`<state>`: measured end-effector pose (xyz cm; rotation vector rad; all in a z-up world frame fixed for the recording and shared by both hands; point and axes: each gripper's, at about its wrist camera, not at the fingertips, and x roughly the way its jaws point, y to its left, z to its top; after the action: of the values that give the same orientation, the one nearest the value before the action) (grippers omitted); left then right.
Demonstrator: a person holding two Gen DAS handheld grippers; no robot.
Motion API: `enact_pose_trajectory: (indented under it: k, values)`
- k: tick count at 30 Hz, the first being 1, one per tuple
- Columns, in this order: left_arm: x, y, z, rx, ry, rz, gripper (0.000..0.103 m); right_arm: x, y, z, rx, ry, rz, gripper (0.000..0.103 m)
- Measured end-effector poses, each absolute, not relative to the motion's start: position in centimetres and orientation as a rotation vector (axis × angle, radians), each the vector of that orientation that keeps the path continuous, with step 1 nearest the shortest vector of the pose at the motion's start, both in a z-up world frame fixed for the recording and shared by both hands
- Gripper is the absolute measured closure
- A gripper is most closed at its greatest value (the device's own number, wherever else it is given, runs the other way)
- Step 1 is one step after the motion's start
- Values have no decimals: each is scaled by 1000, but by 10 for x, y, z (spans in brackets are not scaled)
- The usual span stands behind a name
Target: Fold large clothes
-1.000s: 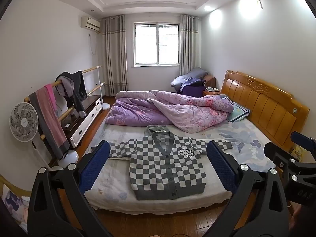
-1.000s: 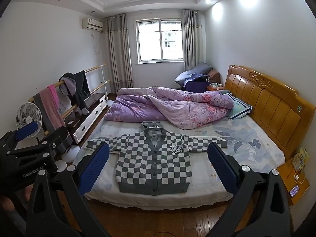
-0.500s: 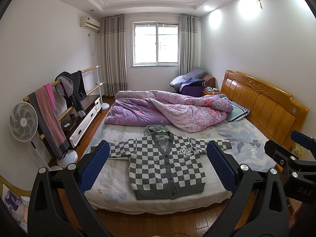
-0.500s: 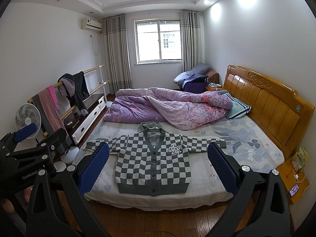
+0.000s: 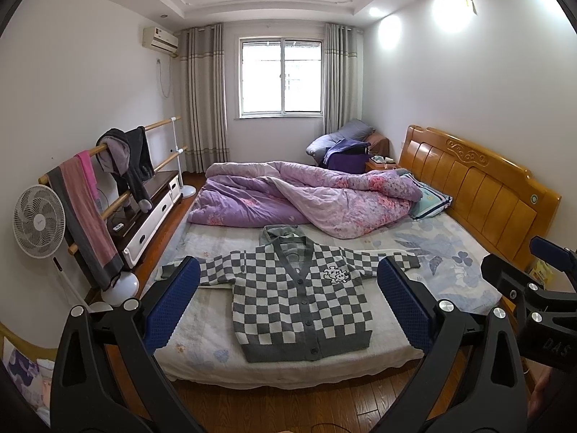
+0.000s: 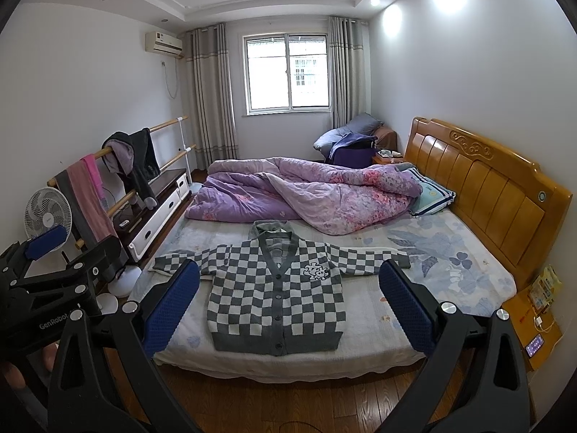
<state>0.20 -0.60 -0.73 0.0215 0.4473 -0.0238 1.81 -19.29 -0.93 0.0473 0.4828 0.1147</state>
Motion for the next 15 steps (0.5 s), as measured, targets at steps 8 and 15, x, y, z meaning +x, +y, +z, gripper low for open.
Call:
enact_pose_trajectory:
  k: [8,15]
  values:
    - [2,-8,-11,25,448,-22,5,18,-192,-11,47,484,117,7]
    - [-1,-9,-13,22,448,-23,5,18,-191,-12,45,480,116,7]
